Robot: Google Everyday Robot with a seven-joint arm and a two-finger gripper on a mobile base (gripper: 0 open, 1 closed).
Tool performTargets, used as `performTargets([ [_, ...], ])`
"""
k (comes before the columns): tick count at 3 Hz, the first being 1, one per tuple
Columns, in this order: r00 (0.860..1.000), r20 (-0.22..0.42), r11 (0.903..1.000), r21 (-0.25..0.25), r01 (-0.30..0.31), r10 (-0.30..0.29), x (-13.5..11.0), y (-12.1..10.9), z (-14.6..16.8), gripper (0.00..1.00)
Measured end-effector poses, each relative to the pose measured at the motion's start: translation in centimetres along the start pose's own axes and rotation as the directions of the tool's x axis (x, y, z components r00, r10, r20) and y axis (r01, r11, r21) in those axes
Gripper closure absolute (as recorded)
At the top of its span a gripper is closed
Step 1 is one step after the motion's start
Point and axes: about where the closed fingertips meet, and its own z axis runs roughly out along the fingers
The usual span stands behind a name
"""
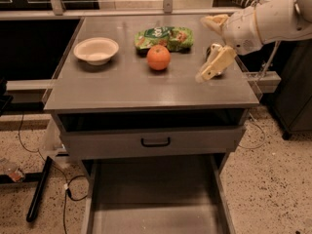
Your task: Place orange into middle drawer
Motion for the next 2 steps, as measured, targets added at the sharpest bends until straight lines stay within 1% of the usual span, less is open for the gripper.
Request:
performTargets([
  [1,0.999,0.034,0.9986,-0.036,-0.039,0.040,1.1,-0.8,2.4,0.00],
  [2,0.995,0.075,0.9952,-0.077,-0.060,0.066,1.1,-1.4,4.6,0.00],
])
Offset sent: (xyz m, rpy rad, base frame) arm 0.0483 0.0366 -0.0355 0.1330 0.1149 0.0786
